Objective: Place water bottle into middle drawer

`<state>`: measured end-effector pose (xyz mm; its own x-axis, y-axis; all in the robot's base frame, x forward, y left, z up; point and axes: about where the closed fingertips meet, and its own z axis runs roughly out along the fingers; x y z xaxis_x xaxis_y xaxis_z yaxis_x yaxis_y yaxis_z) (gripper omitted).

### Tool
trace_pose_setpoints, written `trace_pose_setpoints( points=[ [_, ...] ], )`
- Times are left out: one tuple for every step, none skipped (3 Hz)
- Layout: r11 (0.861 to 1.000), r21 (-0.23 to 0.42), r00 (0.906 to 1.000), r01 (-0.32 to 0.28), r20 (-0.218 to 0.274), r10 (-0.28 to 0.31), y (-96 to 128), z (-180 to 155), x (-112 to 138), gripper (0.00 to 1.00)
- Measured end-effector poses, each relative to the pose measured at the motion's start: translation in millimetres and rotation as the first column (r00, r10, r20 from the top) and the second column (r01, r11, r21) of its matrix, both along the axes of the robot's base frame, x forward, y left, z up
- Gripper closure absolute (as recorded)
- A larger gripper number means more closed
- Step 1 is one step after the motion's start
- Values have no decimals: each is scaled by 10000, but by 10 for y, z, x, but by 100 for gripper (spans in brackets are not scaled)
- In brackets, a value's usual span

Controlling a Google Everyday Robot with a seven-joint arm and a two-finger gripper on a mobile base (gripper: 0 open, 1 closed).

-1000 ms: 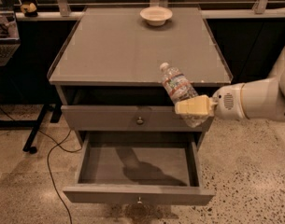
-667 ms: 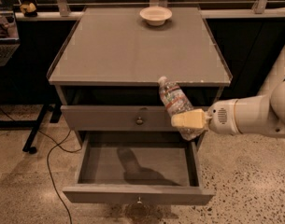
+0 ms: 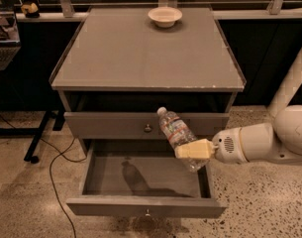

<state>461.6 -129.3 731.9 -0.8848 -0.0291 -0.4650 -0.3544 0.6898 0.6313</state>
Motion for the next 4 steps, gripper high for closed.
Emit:
trace_pose_setpoints(
  points=[
    [10000,23,10000,-32,-41,32,5,-16,-7,100],
    [9995,-60,9994,312,-126,-312,13,-73,-1,100],
    [9957,360,9930,849,-859,-815,67,-581,-40,100],
    [9903,912,9788,1049,-1855,-866,205,-1238,-107,100]
  ],
)
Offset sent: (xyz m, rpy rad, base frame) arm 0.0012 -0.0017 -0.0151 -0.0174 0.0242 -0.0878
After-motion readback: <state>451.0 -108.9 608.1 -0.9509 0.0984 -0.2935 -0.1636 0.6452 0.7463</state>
